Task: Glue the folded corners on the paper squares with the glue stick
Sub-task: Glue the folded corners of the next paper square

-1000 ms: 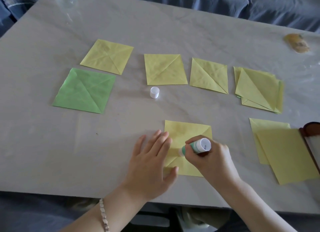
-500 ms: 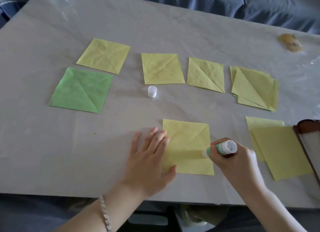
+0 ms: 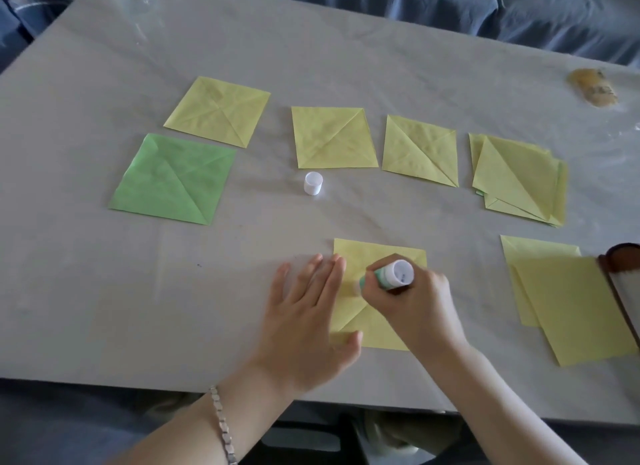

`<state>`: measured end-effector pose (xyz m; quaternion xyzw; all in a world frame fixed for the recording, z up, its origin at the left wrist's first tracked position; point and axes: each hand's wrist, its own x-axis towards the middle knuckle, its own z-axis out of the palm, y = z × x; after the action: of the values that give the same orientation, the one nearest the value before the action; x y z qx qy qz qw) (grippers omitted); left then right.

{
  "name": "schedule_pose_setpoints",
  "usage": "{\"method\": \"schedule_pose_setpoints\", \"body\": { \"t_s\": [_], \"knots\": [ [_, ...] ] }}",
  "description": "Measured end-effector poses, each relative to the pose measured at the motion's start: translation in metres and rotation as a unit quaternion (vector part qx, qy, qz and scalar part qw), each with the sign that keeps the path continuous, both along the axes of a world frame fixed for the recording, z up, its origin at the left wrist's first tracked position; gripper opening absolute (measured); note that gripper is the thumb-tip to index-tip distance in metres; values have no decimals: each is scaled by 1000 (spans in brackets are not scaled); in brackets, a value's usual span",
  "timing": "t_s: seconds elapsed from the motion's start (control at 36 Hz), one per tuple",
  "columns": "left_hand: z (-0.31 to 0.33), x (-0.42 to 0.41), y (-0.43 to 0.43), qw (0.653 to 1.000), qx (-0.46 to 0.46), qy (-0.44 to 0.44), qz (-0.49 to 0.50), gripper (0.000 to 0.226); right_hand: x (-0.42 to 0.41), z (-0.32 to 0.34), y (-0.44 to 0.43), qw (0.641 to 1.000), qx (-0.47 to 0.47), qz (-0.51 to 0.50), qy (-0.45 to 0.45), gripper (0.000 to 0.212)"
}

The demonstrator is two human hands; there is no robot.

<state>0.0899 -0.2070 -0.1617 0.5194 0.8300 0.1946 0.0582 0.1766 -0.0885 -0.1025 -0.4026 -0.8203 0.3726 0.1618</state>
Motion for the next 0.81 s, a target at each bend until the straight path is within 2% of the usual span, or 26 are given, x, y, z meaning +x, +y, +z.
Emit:
{"method": "schedule_pose_setpoints", "body": {
  "t_s": [0.17, 0.36, 0.44, 0.64, 0.81],
  "knots": [
    [0, 0, 0, 1000, -16, 14, -8, 84, 25, -1, 19, 998, 37, -40, -21, 9],
    [-1, -1, 0, 999, -33, 23, -14, 83, 50, 5, 38, 995, 25, -88, -36, 11],
    [1, -1, -1, 999, -32, 20, -16, 82, 43, 9, 36, 995, 30, -98, -2, 11],
    [2, 0, -1, 999, -32, 18, -16, 83, 1, 10, 20, 998, 43, -51, 18, 11],
    [1, 0, 1, 999, -30, 10, -10, 83, -8, 2, 10, 1000, 15, 8, -3, 16]
  ]
}}
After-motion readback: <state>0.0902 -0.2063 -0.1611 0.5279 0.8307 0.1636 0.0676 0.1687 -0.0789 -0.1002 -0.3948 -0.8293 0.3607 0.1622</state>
